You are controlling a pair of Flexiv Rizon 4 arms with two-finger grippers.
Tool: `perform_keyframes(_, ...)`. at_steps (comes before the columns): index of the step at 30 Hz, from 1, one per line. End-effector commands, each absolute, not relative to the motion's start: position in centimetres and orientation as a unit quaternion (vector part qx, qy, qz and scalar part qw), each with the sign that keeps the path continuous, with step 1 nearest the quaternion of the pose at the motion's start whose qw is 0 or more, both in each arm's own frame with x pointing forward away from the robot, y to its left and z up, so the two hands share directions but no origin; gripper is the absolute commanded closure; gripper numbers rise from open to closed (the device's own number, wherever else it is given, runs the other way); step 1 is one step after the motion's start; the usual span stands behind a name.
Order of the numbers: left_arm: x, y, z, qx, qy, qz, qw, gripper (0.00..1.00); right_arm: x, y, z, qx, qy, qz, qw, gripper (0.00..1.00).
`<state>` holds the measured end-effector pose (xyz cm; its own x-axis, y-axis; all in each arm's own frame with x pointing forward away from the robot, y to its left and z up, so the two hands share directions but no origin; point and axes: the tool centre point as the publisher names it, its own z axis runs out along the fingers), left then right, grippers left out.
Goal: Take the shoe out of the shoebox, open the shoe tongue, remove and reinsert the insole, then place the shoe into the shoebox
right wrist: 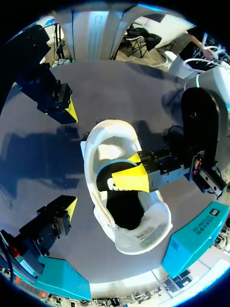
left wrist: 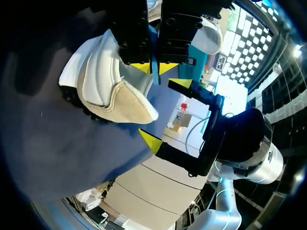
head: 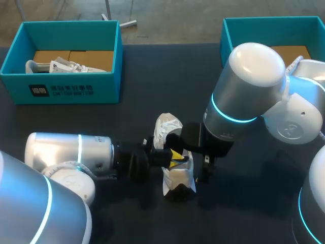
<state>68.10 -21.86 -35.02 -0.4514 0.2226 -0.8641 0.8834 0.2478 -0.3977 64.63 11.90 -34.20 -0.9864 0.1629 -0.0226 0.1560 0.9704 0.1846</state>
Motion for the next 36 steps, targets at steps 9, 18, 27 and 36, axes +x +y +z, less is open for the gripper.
perform_keyframes(9, 67.0, -21.6, -34.2, 0.391, 0.701, -0.492, 0.337, 0.63, 64.6, 12.0, -34.4, 0.081, 0.992, 0.091, 0.02, 0.0)
perform_keyframes(18, 66.1, -20.9, -32.8, 0.386, 0.705, -0.499, 0.325, 0.61, 64.6, 12.0, -34.4, 0.081, 0.992, 0.091, 0.02, 0.0)
perform_keyframes(27, 65.8, -19.6, -31.7, 0.387, 0.721, -0.493, 0.295, 0.59, 64.6, 12.0, -34.4, 0.081, 0.992, 0.091, 0.02, 0.0)
perform_keyframes(36, 65.9, -18.7, -31.4, 0.395, 0.737, -0.477, 0.272, 0.59, 64.6, 12.0, -34.4, 0.081, 0.992, 0.091, 0.02, 0.0)
